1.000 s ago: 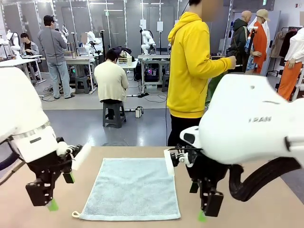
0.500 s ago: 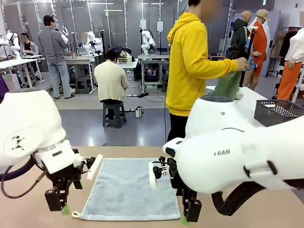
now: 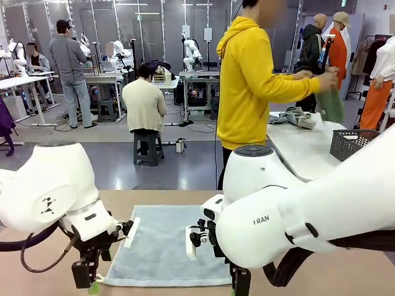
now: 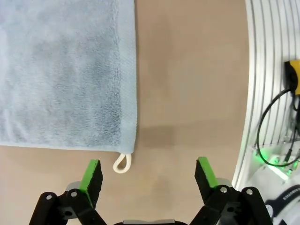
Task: Fold the towels and place them in the basket.
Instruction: When a person lays out a Towel with hook on the table, fold it in half twice.
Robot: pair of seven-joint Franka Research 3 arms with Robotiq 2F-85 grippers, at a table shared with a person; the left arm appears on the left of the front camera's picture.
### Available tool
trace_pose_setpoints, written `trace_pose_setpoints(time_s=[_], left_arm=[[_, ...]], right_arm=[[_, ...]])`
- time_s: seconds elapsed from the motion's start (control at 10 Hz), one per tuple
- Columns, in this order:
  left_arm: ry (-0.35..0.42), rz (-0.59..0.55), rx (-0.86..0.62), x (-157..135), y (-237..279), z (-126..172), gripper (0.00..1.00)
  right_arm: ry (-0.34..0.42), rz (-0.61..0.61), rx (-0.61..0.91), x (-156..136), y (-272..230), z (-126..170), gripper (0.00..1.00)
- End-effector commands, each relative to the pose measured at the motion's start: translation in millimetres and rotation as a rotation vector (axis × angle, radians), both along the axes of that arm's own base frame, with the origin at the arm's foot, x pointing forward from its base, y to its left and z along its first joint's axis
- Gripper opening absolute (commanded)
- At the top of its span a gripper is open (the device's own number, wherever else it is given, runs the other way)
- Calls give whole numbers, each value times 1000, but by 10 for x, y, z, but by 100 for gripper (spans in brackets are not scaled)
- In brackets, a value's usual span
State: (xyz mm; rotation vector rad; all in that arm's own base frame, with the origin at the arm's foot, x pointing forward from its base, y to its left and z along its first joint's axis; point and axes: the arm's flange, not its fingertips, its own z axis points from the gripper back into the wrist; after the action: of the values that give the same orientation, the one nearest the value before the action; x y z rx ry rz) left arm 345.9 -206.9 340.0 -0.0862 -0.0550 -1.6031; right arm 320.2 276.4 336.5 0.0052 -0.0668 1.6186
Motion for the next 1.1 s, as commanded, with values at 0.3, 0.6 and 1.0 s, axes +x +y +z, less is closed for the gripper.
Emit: trace_pose_setpoints(time_s=[0.3,0.6,1.0], left_arm=[[19,76,43,-329,103,-414,100],[31,85,13,-286,119,-487,100],[40,78,0,-243,108,-530,100]], right_arm=[[-45,-61,-39,134,189,-171,100],[-30,-107,-45,216,143,-297,100],[-51,-97,-42,298,139,-418,100]])
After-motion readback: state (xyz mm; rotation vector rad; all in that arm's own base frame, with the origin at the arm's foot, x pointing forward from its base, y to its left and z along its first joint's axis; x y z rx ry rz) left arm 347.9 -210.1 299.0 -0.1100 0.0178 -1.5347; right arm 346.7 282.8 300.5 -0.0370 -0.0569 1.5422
